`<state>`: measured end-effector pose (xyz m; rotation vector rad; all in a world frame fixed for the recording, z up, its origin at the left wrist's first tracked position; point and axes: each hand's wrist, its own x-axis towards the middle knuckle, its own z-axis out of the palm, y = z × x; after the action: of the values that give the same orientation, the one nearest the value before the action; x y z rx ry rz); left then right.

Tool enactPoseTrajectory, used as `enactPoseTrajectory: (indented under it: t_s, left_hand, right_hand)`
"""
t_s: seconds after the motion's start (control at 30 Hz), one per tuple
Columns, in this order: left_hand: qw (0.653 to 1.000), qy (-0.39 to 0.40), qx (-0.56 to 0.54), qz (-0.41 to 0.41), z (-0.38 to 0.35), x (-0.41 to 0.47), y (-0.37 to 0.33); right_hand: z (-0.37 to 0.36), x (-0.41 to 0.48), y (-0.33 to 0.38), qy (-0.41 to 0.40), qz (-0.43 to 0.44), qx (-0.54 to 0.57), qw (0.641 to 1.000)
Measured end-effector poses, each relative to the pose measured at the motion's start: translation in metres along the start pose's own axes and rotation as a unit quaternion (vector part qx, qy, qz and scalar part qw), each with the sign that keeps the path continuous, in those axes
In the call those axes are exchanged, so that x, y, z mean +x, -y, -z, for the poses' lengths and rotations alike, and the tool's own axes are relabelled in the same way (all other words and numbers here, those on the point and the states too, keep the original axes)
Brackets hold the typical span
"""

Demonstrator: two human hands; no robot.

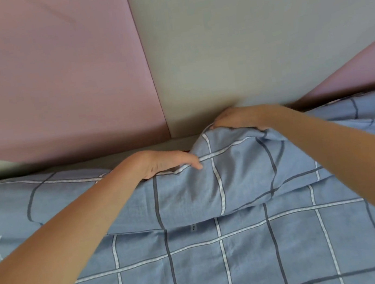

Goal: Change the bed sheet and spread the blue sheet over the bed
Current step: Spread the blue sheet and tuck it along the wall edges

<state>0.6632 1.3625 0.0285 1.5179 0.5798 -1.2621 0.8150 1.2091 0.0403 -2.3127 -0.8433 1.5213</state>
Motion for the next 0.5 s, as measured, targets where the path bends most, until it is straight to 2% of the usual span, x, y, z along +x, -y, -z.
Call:
enactPoseTrajectory:
  t_s: [0.1, 0.17, 0.23, 0.27, 0.33, 0.43, 0.5]
  left_hand:
    - [0.999, -0.031, -0.041, -0.014, 0.003, -0.003, 0.0]
    - [0.996, -0.039, -0.076, -0.013, 0.015, -0.001, 0.001]
    - [0.997, -0.039, -0.06, -0.019, 0.031, 0.003, -0.004]
    - [0.998, -0.046, -0.018, -0.034, 0.039, 0.009, -0.007]
    - [0.983, -0.097, 0.135, -0.076, 0.045, 0.023, -0.018]
    - [0.921, -0.185, 0.319, -0.127, 0.027, 0.051, -0.022]
    - [0.859, -0.237, 0.429, -0.147, 0.007, 0.062, -0.013]
  right_hand:
    - [-0.022, 0.008, -0.014, 0.069, -0.054, -0.136, 0.987]
    - [-0.033, 0.0, -0.029, 0.103, -0.103, -0.135, 0.98]
    - [-0.042, -0.01, -0.038, 0.123, -0.102, -0.091, 0.983]
    - [-0.046, -0.011, -0.043, 0.128, -0.107, -0.061, 0.984]
    - [-0.049, -0.014, -0.047, 0.139, -0.113, -0.02, 0.984]
    - [-0.05, -0.012, -0.049, 0.116, -0.14, -0.033, 0.983]
    - [-0.054, -0.006, -0.055, 0.08, -0.17, -0.03, 0.982]
